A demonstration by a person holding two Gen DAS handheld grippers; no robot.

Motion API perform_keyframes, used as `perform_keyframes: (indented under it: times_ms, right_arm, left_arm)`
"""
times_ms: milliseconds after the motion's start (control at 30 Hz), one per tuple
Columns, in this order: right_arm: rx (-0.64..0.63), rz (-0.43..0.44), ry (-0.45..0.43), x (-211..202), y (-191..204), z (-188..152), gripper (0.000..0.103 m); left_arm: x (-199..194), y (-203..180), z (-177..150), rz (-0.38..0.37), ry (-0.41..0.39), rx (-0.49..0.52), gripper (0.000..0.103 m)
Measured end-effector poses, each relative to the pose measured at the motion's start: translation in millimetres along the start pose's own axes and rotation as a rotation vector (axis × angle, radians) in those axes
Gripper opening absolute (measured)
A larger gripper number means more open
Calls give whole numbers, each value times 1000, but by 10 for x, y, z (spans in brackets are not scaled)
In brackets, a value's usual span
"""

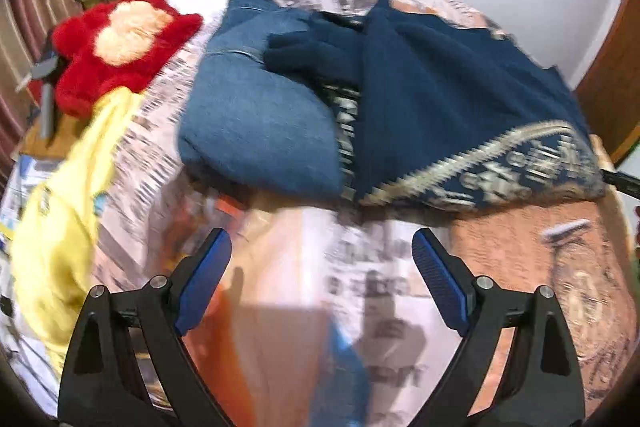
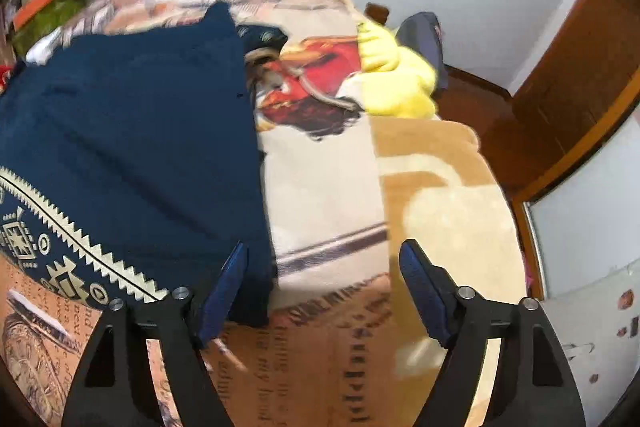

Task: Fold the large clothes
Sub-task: 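Grasp the folded hoodie's patterned band with both grippers and lift it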

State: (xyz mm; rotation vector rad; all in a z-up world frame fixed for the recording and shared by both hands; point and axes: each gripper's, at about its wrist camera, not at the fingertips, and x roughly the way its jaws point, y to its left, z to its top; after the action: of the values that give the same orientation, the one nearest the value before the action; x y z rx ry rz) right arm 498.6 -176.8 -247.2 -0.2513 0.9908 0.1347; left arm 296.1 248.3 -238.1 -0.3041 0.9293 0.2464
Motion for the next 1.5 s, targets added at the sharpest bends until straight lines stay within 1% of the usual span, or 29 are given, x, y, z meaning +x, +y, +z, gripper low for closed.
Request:
perform_keyframes:
  times_ms: [33, 100, 133, 200, 300, 333, 467, 567, 700, 800, 867, 900, 933, 967, 1000, 1033, 1100, 1167, 1200, 1233, 1300, 1333, 1400, 1467, 1500]
  right_arm:
    - [16, 27, -2, -51, -60, -20, 76]
    - [17, 42, -26, -189, -89, -45, 76]
    - [4, 44, -44, -277, -76, -57, 77]
    - [-33, 57, -72, -439, -8, -62, 77]
    - [-76, 100, -108, -659, 135, -68, 78]
    - [-85, 112, -116, -688, 159, -69, 78]
    - [-99, 177, -145, -807, 302, -82, 78]
    - [-85, 235, -139, -810, 416, -73, 78]
    - [-58, 292, -113, -716, 518, -59, 78]
    - [-35, 335, -85, -599, 562, -27, 78]
    - [-12, 364, -68, -543, 587, -7, 78]
    - [-3, 374, -65, -530, 590, 0, 78]
    - [9, 389, -62, -516, 595, 6, 78]
    - [24, 404, -58, -502, 598, 13, 78]
    - [33, 414, -55, -498, 599, 19, 78]
    - [45, 427, -50, -491, 600, 25, 78]
    - [65, 450, -46, -482, 593, 35, 78]
    - [80, 463, -43, -485, 594, 44, 78]
    - [85, 466, -43, -489, 598, 48, 78]
    - [87, 470, -44, -496, 599, 49, 78]
    - [87, 480, -48, -519, 609, 55, 78]
    - [85, 483, -51, -529, 617, 60, 78]
    - [70, 487, -53, -539, 642, 69, 78]
    - [47, 479, -54, -532, 680, 87, 78]
    - [37, 468, -52, -524, 699, 96, 78]
  left_arm:
    - [-17, -44, -56, -32, -4, -10, 93]
    - [27, -112, -76, -102, -2, -40, 93]
    - [87, -185, -103, -157, 10, -72, 93]
    - [191, -263, -90, -229, 28, -119, 93]
    - [425, -316, -23, -350, 61, -213, 93]
    - [525, -319, 13, -407, 77, -251, 93]
    - [797, -319, 138, -531, 104, -354, 93]
    - [962, -300, 261, -594, 101, -401, 93]
    - [1084, -326, 413, -595, 118, -428, 93]
    - [1009, -395, 502, -587, 118, -400, 91]
    - [898, -438, 532, -586, 102, -377, 90]
    - [846, -448, 545, -585, 96, -370, 88]
    - [763, -450, 567, -589, 76, -352, 80]
    - [701, -457, 593, -589, 62, -335, 74]
    - [640, -458, 628, -586, 46, -319, 74]
    - [561, -472, 684, -566, 16, -299, 74]
    - [517, -501, 722, -513, 3, -283, 74]
    - [681, -506, 804, -445, 19, -278, 74]
    - [760, -503, 817, -424, 26, -282, 74]
    - [906, -452, 806, -396, 41, -300, 74]
    - [1059, -377, 760, -409, 43, -350, 74]
    - [1094, -391, 737, -433, 15, -378, 74]
    - [1052, -332, 794, -445, -28, -396, 74]
    - [1032, -355, 898, -424, -74, -394, 74]
    - [1027, -356, 960, -402, -90, -396, 74]
